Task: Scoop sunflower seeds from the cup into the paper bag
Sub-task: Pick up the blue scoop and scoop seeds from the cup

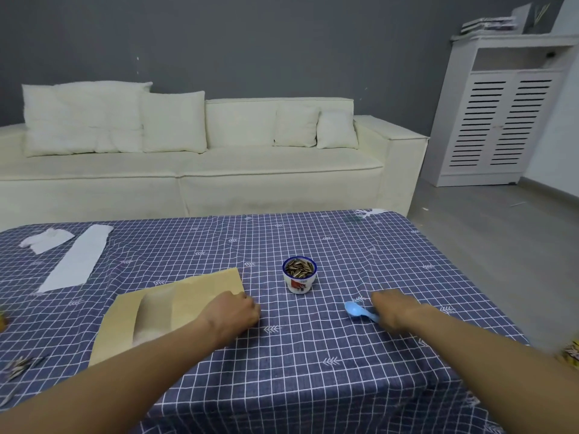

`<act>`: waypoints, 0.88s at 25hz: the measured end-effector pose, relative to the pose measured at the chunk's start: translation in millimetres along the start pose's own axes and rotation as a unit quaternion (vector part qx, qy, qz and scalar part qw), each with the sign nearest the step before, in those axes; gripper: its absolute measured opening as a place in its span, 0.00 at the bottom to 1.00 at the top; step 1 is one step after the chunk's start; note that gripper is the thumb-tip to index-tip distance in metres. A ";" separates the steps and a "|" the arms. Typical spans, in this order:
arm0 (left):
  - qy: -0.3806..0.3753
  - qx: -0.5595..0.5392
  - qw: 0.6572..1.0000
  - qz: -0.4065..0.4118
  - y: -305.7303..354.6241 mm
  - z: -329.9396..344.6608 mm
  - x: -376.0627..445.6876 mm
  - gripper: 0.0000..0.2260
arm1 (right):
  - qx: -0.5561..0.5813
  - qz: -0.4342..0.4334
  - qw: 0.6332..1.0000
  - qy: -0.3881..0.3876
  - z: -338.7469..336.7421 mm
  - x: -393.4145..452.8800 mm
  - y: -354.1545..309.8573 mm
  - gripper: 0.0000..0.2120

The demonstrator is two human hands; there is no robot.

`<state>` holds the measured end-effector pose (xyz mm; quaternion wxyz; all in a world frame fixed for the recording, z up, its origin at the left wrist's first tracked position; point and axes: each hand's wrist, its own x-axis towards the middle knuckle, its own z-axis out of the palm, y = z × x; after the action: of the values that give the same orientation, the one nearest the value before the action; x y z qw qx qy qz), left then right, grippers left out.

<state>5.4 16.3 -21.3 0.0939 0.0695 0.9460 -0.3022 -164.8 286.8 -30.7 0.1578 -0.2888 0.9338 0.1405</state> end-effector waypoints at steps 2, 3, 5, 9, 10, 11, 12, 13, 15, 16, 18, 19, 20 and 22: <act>0.002 0.010 1.000 0.001 2.2 -1.9 -6.5 0.18 | 0.009 -0.004 1.000 -0.002 -0.9 -1.0 -2.2 0.13; 0.002 0.014 1.000 0.001 3.4 -2.6 -9.4 0.17 | 0.010 -0.005 1.000 -0.002 -1.7 -0.9 -3.5 0.14; 0.009 0.016 1.000 0.000 5.0 -4.1 -13.4 0.17 | 0.002 -0.006 1.000 -0.010 -3.5 -1.1 -5.2 0.15; 0.041 -0.008 0.999 -0.008 2.7 -12.6 -17.0 0.17 | 0.038 0.003 0.997 -0.063 -10.8 -5.2 -5.0 0.09; 0.048 -0.017 0.999 -0.012 2.1 -14.6 -18.2 0.17 | 0.058 0.008 0.995 -0.076 -13.5 -6.8 -6.3 0.09; 0.055 -0.024 0.998 -0.016 1.6 -16.6 -19.7 0.17 | 0.078 0.010 0.993 -0.089 -15.8 -8.8 -8.1 0.09; 0.063 -0.028 0.997 -0.018 1.4 -18.1 -21.4 0.17 | 0.105 0.008 0.989 -0.106 -18.5 -11.4 -10.9 0.10; 0.071 -0.032 0.997 -0.018 1.7 -19.1 -23.5 0.17 | 0.144 -0.004 0.982 -0.126 -22.4 -15.7 -15.6 0.10; 0.083 -0.040 0.996 -0.015 2.9 -21.0 -29.1 0.17 | 0.299 -0.056 0.941 -0.151 -31.6 -26.8 -31.3 0.05; 0.087 -0.046 0.995 -0.011 3.9 -22.2 -32.2 0.17 | 0.407 -0.083 0.896 -0.156 -38.1 -34.4 -41.8 0.03; 0.095 -0.055 0.994 -0.001 7.0 -25.5 -38.0 0.17 | 0.597 -0.116 0.780 -0.147 -52.1 -45.6 -64.7 0.03; 0.101 -0.059 0.993 0.006 9.9 -28.4 -40.8 0.17 | 0.661 -0.119 0.727 -0.142 -57.8 -46.7 -75.4 0.05; 0.108 -0.061 0.992 0.014 13.8 -32.3 -43.3 0.17 | 0.705 -0.120 0.684 -0.142 -62.8 -45.4 -85.1 0.08; 0.116 -0.058 0.991 0.035 24.3 -42.5 -48.2 0.17 | 0.757 -0.118 0.626 -0.149 -71.8 -41.9 -101.9 0.10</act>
<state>51.1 57.2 9.7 -0.0020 0.1318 0.9634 -0.2335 -87.8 201.3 33.0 0.4730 -0.1503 0.6330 -0.5941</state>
